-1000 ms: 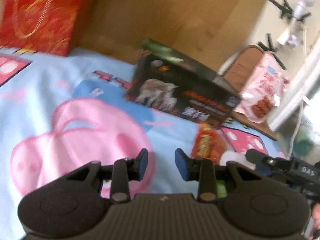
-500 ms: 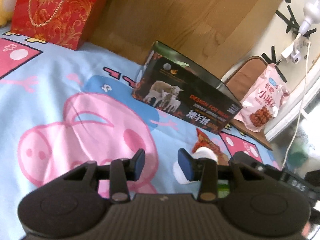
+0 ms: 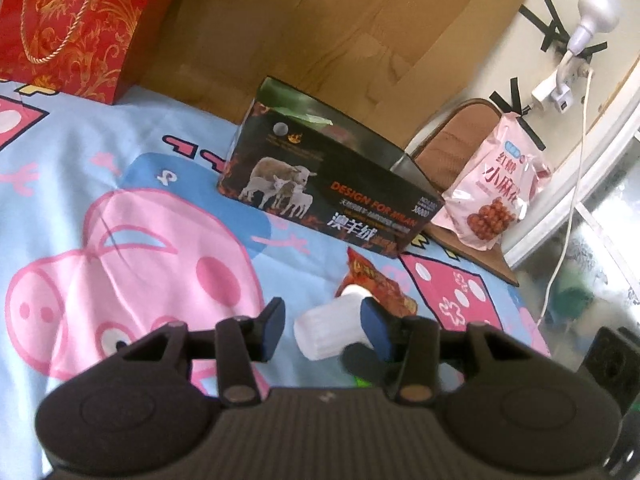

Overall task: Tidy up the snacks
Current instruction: 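Grasp the white yogurt cup with the right gripper, then drop the white cup into the black box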

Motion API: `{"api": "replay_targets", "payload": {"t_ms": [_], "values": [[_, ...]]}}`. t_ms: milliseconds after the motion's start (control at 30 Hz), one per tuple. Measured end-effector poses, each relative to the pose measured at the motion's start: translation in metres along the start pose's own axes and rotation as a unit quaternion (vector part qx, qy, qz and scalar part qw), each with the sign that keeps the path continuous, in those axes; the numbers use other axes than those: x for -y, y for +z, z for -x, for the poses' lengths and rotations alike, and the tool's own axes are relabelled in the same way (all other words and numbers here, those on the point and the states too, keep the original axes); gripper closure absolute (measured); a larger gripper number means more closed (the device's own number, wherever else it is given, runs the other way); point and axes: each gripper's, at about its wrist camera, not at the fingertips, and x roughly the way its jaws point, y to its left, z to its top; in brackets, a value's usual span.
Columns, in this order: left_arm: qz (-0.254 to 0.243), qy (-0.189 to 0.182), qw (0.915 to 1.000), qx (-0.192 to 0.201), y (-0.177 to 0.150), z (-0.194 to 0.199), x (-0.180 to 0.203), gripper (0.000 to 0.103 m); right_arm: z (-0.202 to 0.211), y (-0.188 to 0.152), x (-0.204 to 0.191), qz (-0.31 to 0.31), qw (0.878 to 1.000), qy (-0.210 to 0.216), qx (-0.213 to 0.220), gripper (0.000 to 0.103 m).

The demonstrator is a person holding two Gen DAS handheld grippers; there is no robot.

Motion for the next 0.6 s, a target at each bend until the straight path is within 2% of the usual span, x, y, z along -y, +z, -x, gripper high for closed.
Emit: {"api": "replay_targets", "payload": {"t_ms": [200,333,467,500,600], "values": [[-0.013,0.002,0.9998,-0.015,0.0,-0.003,0.007,0.057,-0.015,0.002,-0.011,0.068,0.997,-0.025,-0.03,0.048],[-0.01,-0.003,0.9993,-0.037,-0.005,-0.014,0.009,0.057,-0.027,0.002,-0.009,0.074,0.996,-0.023,-0.054,0.048],[-0.021,0.017,0.999,-0.036,-0.008,-0.021,0.014,0.063,-0.026,0.001,-0.012,0.082,0.995,-0.033,-0.052,0.051],[-0.022,0.016,0.999,-0.035,-0.007,-0.02,0.015,0.065,-0.026,0.001,-0.013,0.084,0.994,-0.04,-0.049,0.055],[-0.02,0.012,0.9993,-0.029,-0.003,-0.015,0.017,0.07,-0.02,0.0,-0.011,0.077,0.996,-0.043,-0.029,0.057]]}}
